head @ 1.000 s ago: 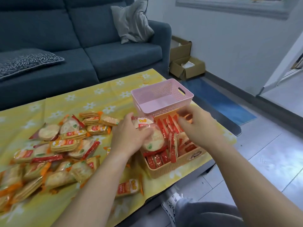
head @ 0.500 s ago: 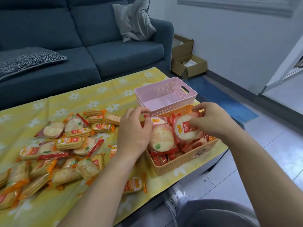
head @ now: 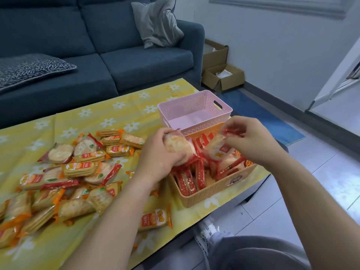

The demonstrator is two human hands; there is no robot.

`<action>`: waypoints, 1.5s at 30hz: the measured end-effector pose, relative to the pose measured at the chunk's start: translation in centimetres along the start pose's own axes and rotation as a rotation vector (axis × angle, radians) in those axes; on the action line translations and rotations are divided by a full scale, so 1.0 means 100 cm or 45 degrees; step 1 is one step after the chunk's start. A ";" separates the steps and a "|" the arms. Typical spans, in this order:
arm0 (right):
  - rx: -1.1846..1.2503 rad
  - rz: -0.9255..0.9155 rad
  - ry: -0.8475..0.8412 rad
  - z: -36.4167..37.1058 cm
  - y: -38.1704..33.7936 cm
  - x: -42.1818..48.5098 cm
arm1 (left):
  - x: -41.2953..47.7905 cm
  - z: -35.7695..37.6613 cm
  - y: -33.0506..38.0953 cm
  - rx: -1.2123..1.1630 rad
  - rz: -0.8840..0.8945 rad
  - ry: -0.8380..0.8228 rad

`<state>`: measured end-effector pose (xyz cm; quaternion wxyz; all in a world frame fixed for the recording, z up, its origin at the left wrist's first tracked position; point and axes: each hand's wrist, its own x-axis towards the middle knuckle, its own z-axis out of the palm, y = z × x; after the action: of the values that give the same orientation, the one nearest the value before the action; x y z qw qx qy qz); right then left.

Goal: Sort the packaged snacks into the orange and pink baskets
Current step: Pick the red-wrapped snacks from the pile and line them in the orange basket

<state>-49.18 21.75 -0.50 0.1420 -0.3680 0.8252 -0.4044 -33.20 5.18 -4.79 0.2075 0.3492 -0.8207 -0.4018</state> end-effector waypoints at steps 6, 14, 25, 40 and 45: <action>-0.229 -0.220 -0.264 -0.002 -0.002 0.000 | 0.000 0.000 -0.005 -0.347 -0.169 0.079; -0.230 -0.397 -0.025 0.016 0.001 -0.007 | 0.001 -0.002 -0.004 -0.554 -0.319 0.174; -0.509 -0.291 -0.318 0.028 0.003 -0.011 | -0.001 -0.006 0.005 -0.746 -0.403 0.232; 0.097 0.029 -0.012 0.000 -0.007 0.001 | -0.007 0.030 0.029 -0.568 0.191 -0.052; -0.133 -0.106 -0.231 -0.010 -0.004 -0.001 | -0.004 0.042 0.030 -0.518 0.329 -0.081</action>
<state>-49.43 22.27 0.44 0.1799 -0.4440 0.8128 -0.3315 -36.81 8.98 -4.87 0.2974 0.1797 -0.7668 -0.5398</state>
